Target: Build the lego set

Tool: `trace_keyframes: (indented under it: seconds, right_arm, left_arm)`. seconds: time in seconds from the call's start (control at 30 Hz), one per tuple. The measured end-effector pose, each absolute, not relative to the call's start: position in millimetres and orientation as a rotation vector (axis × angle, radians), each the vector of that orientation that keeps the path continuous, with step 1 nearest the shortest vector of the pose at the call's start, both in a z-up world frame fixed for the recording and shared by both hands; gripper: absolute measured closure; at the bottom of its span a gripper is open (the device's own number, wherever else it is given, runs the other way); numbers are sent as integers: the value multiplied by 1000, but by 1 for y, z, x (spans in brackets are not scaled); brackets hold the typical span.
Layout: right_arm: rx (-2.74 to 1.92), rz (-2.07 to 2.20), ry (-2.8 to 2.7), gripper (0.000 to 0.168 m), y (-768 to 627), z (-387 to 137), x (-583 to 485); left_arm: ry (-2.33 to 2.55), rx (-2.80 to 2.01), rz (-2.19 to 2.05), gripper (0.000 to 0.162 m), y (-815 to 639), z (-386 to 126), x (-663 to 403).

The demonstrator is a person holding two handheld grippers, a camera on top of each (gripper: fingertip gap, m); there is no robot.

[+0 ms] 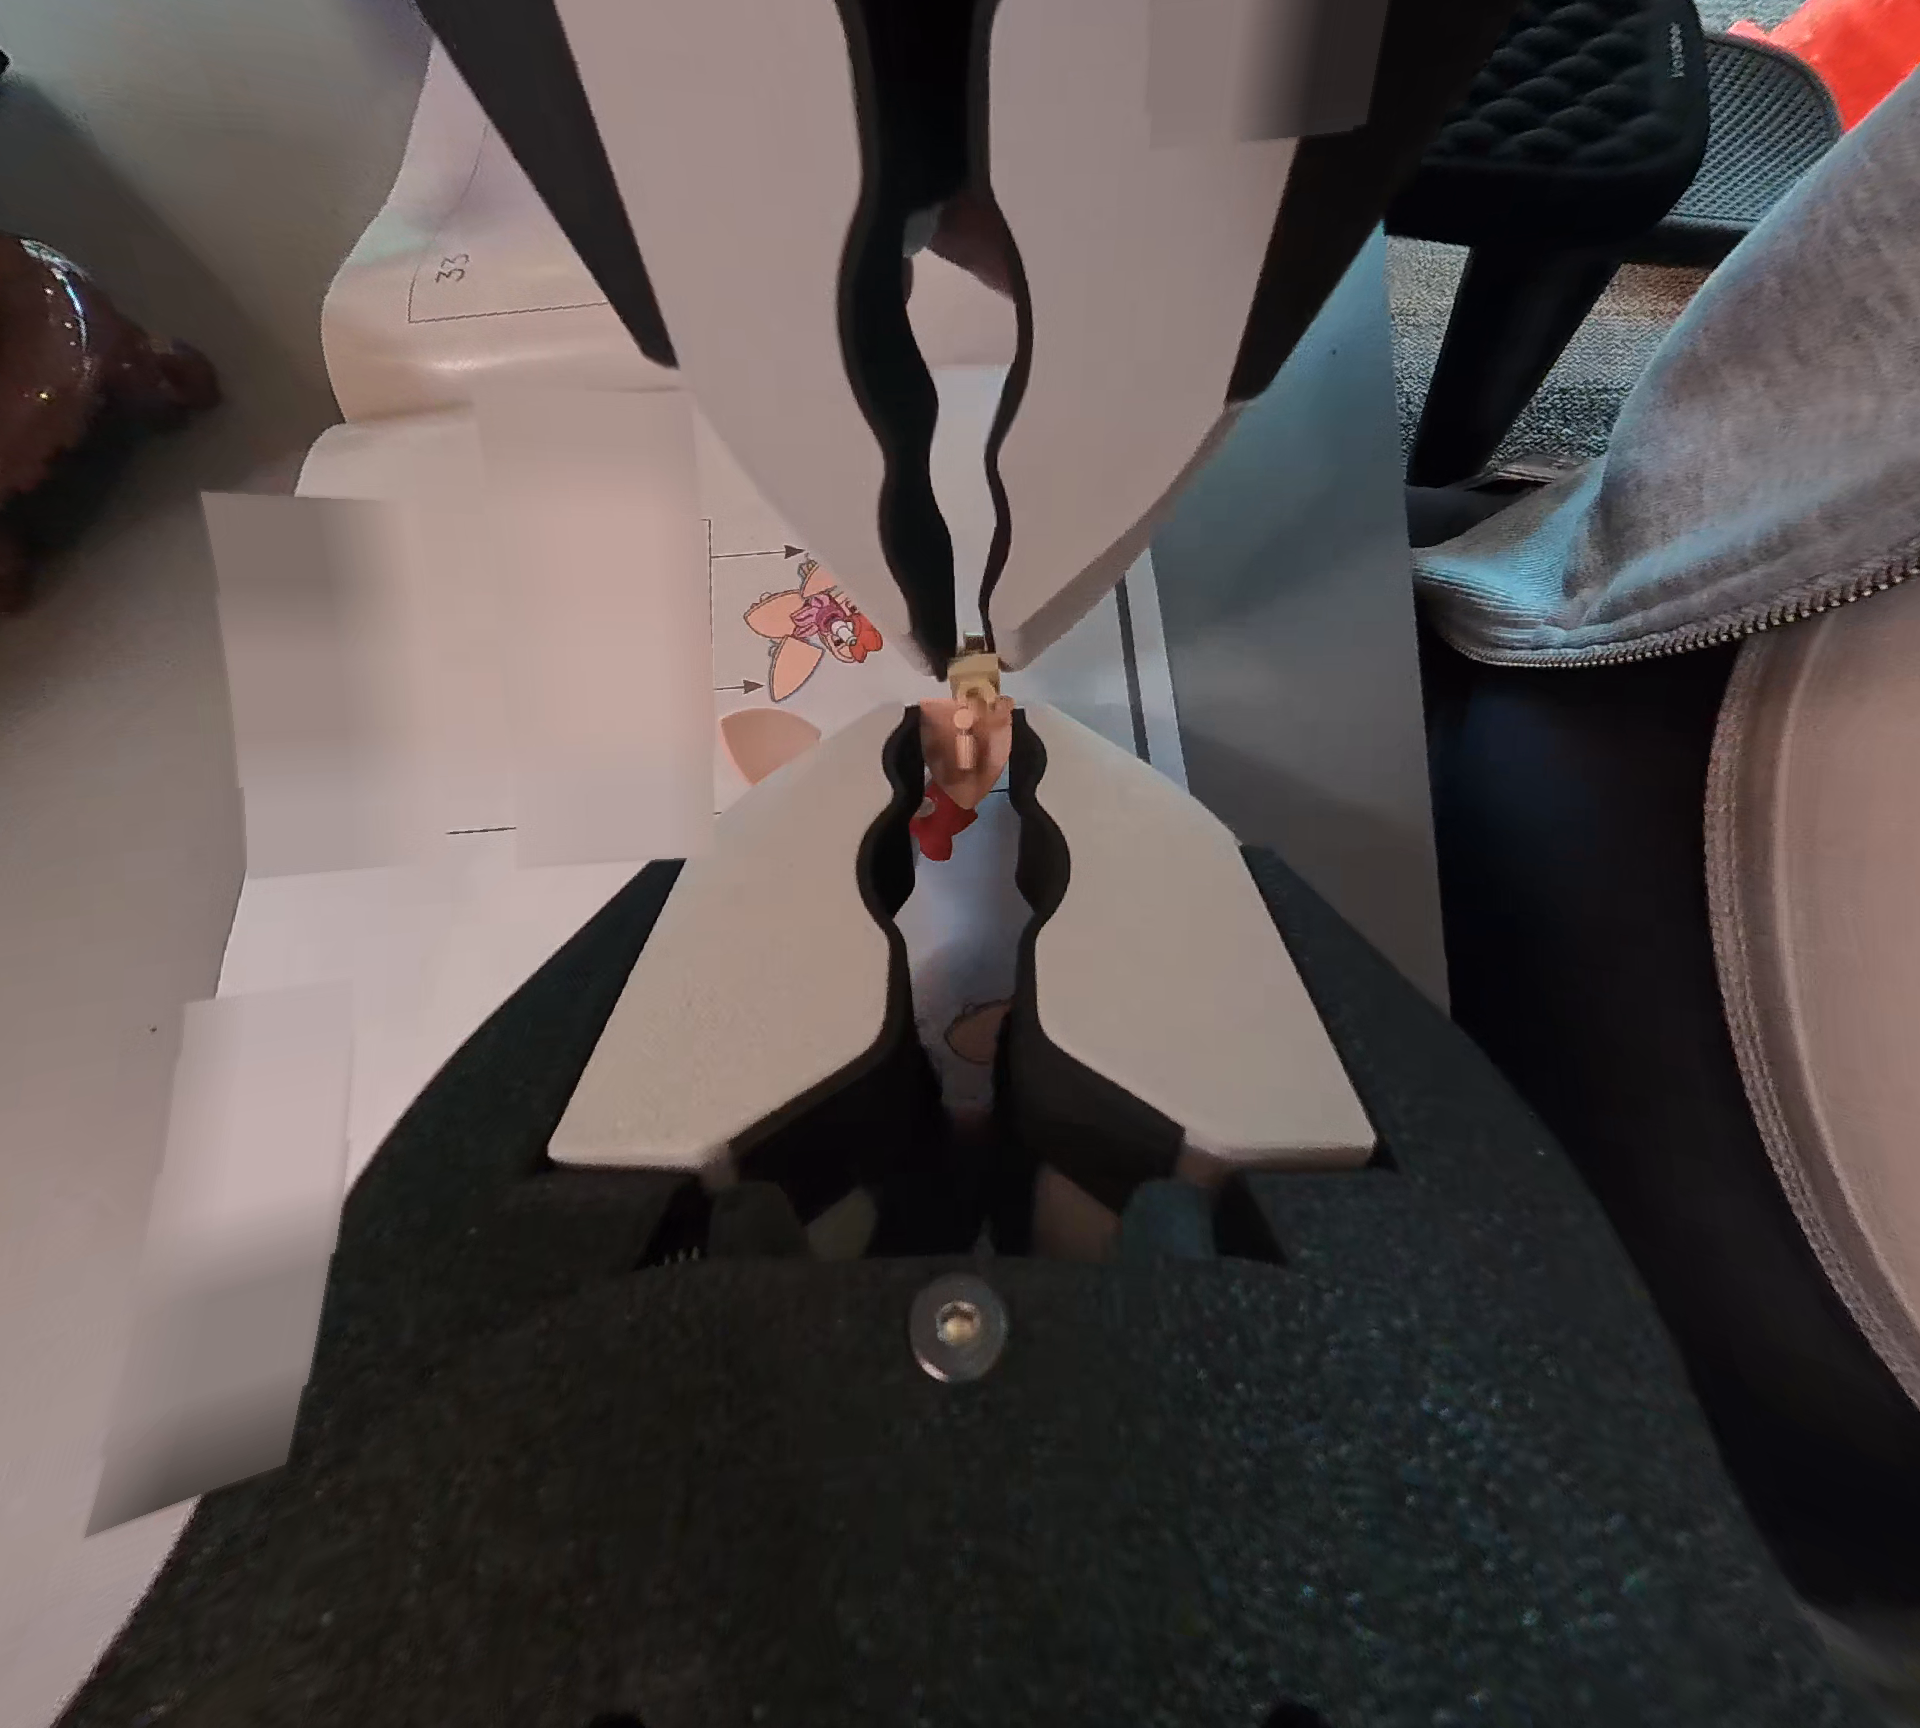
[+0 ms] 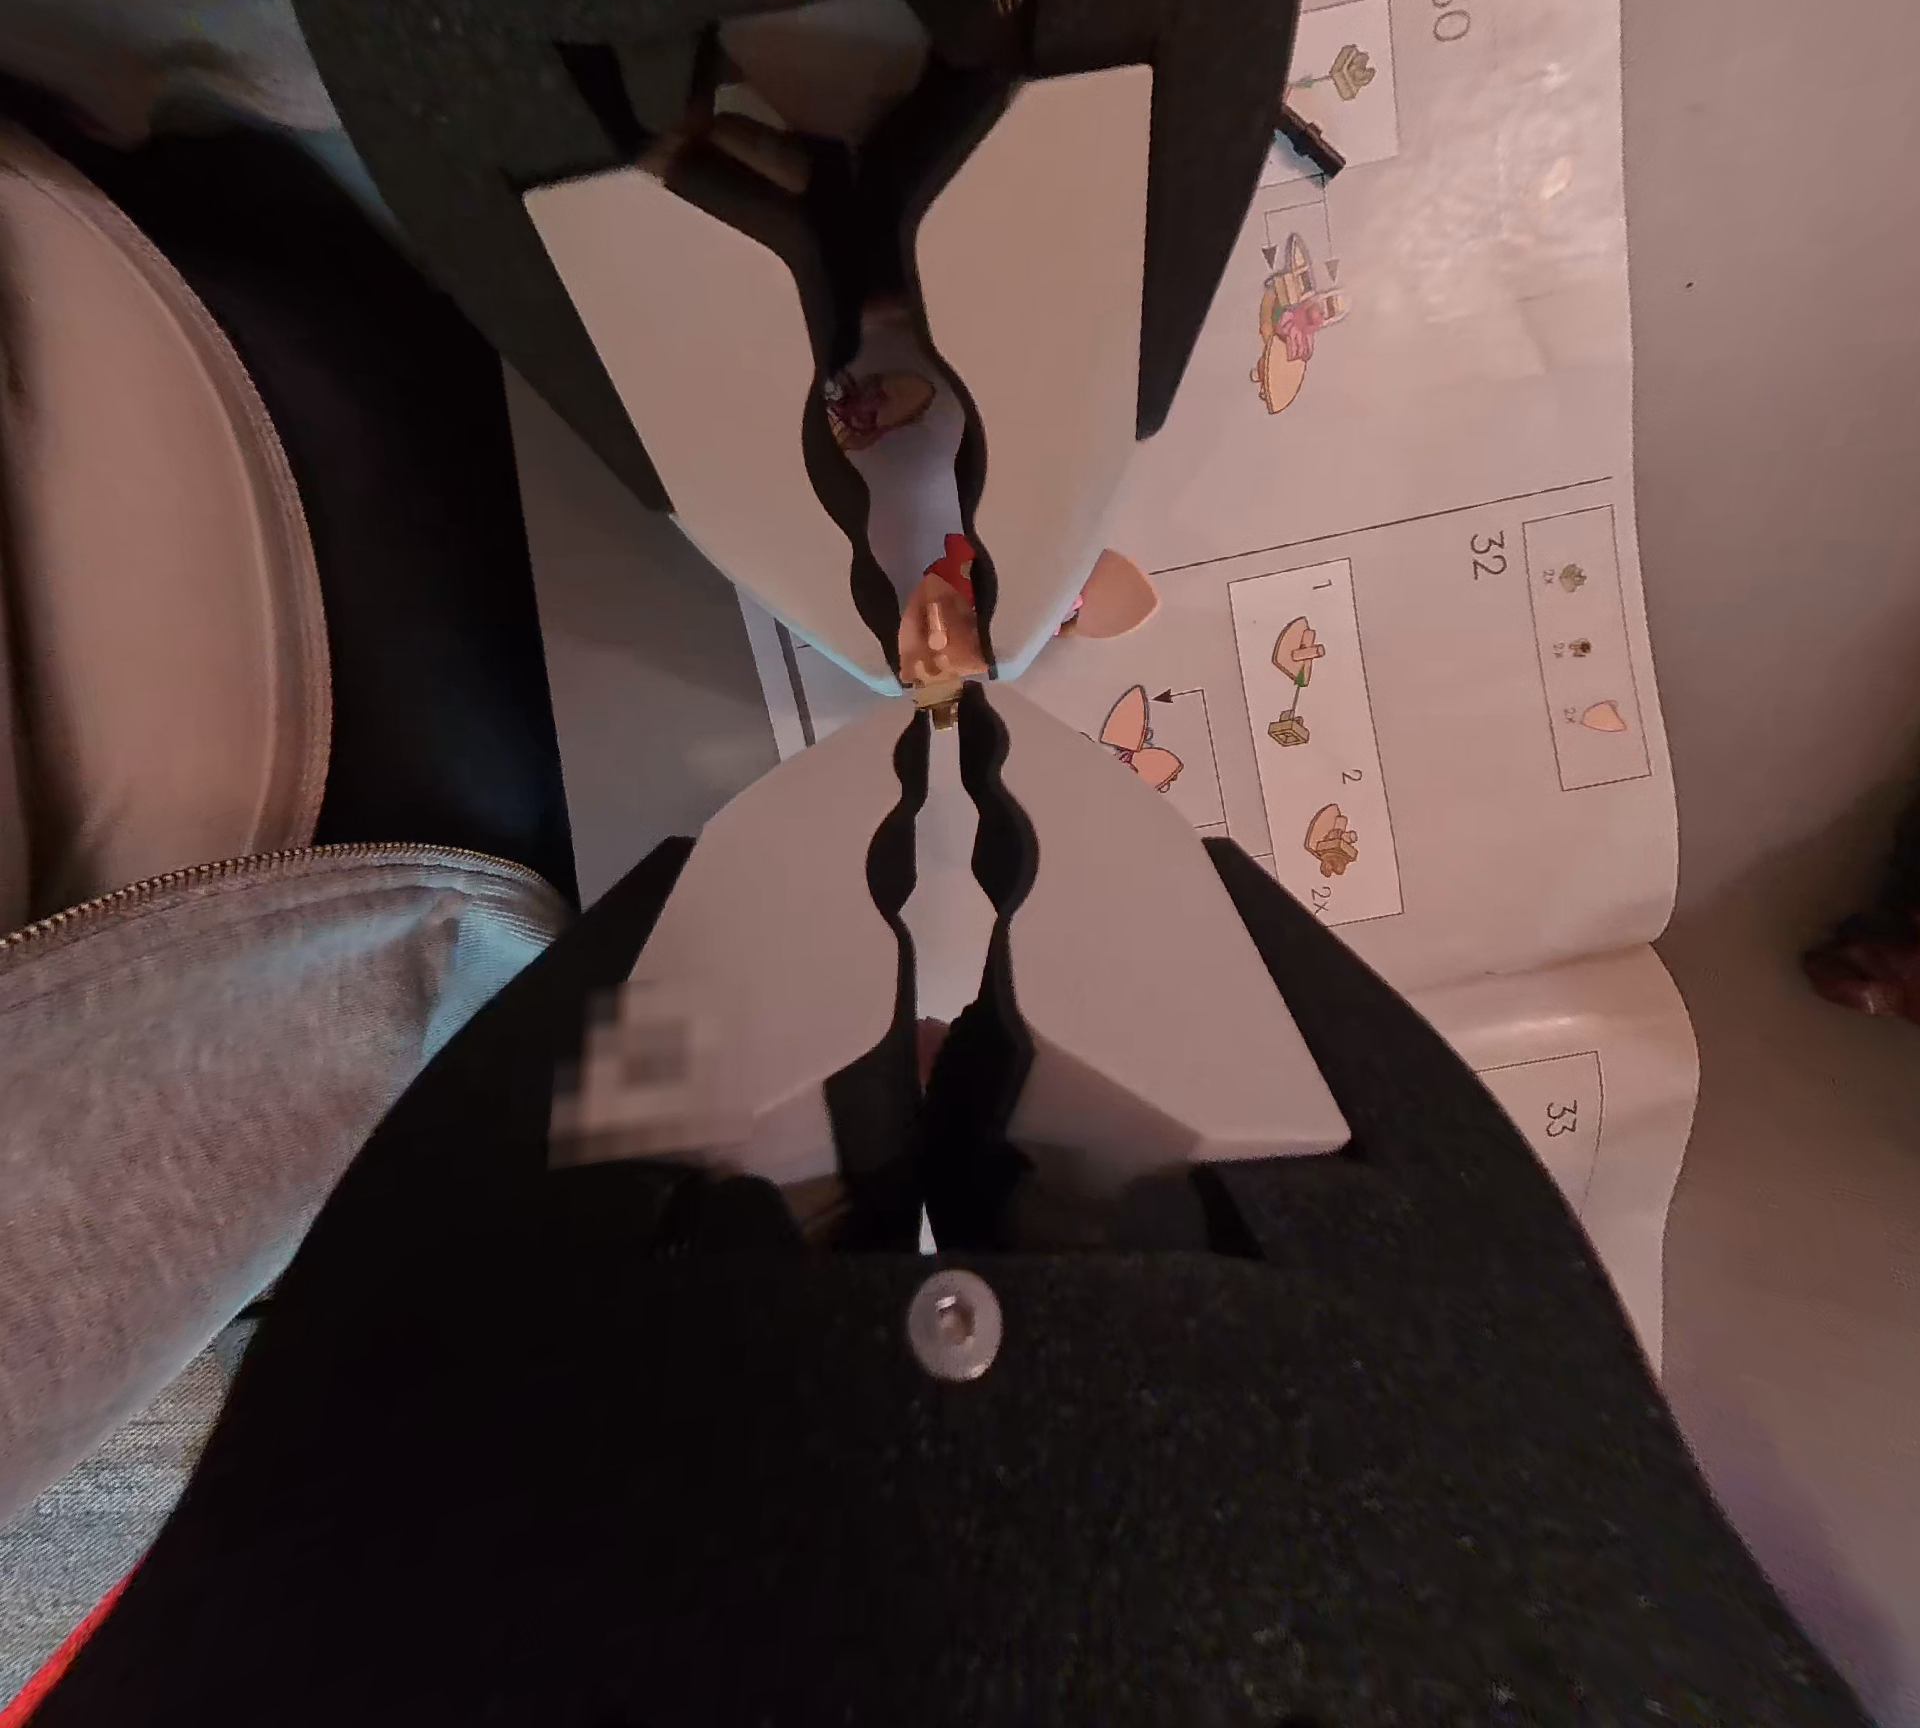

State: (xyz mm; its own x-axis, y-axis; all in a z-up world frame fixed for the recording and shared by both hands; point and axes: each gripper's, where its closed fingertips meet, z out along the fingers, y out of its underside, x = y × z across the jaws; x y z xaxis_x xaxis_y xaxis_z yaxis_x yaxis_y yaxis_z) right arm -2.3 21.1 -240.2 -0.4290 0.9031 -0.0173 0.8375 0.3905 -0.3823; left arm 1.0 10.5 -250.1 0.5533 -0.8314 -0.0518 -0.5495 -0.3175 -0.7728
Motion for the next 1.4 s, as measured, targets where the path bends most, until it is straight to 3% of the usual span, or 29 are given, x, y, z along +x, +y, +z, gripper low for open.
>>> trace_keyframes:
  seconds: [0.97,1.4]
  right_arm:
    - [-1591,464,-2379,162,18,-246,-2]
    - [-1388,337,-2379,162,18,-245,0]
  left_arm:
    - [1128,-2050,-466,147,8,-255,5]
    - [1151,-2046,-497,147,7,-255,10]
